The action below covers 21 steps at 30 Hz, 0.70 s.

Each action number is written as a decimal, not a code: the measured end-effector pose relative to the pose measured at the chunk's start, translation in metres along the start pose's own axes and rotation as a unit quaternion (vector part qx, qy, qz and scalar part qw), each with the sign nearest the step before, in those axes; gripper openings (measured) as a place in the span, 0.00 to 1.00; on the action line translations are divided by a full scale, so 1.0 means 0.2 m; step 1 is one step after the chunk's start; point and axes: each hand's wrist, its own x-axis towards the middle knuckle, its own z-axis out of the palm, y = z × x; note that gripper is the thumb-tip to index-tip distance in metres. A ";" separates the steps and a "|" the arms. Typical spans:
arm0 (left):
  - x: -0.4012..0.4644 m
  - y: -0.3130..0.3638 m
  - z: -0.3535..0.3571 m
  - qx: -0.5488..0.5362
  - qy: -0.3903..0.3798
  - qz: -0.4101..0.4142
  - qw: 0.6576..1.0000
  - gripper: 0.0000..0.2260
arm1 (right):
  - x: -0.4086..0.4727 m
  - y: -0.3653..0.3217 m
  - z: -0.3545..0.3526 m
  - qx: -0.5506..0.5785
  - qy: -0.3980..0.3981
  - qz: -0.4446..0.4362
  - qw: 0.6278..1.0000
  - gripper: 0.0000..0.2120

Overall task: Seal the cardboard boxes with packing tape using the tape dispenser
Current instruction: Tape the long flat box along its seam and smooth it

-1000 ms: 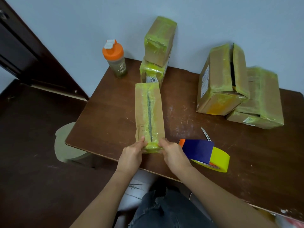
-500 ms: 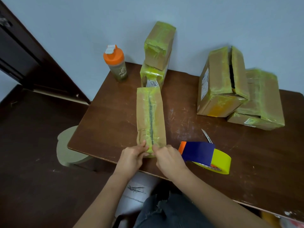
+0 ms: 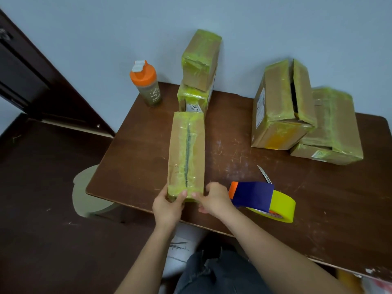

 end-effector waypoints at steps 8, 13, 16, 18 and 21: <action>0.03 0.14 -0.01 -0.002 -0.122 -0.065 0.990 0.16 | -0.09 -0.08 -0.19 0.041 -0.155 0.134 0.978 0.18; 0.05 0.25 0.12 -0.005 -0.142 -0.056 0.988 0.14 | -0.10 -0.07 -0.33 0.055 -0.050 0.061 0.995 0.15; 0.06 0.30 0.20 -0.029 -0.134 -0.057 0.989 0.15 | -0.06 -0.05 -0.39 0.032 0.034 0.019 0.999 0.15; 0.06 0.33 0.24 -0.052 -0.135 -0.064 0.987 0.15 | -0.03 -0.04 -0.43 -0.013 0.053 0.017 0.998 0.15; 0.07 0.39 0.30 -0.066 -0.140 -0.085 0.984 0.15 | 0.01 -0.06 -0.51 -0.049 0.079 0.020 0.995 0.16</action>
